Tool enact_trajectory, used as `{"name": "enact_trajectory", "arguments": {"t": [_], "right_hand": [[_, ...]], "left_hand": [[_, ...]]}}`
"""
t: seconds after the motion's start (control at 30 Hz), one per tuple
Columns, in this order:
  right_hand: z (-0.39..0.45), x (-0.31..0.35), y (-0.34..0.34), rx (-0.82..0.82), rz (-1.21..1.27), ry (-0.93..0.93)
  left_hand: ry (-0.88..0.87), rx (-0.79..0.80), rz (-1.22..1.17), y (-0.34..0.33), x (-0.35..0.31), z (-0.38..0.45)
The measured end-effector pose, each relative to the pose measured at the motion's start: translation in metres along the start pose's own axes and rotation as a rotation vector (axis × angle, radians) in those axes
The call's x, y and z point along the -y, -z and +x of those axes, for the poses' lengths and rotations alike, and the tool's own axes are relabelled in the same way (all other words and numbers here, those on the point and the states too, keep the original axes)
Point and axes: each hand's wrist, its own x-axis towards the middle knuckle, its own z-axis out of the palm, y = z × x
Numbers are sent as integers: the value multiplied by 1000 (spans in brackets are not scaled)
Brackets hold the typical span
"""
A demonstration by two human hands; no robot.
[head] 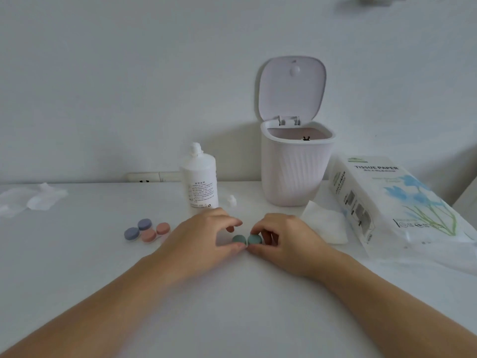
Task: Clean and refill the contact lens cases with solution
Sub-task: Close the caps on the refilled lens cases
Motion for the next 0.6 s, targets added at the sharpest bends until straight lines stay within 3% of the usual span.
{"name": "enact_trajectory", "arguments": {"t": [0.6], "right_hand": [[-1, 11, 12, 117, -98, 3]], "left_hand": [[-41, 101, -73, -1, 2, -2]]}}
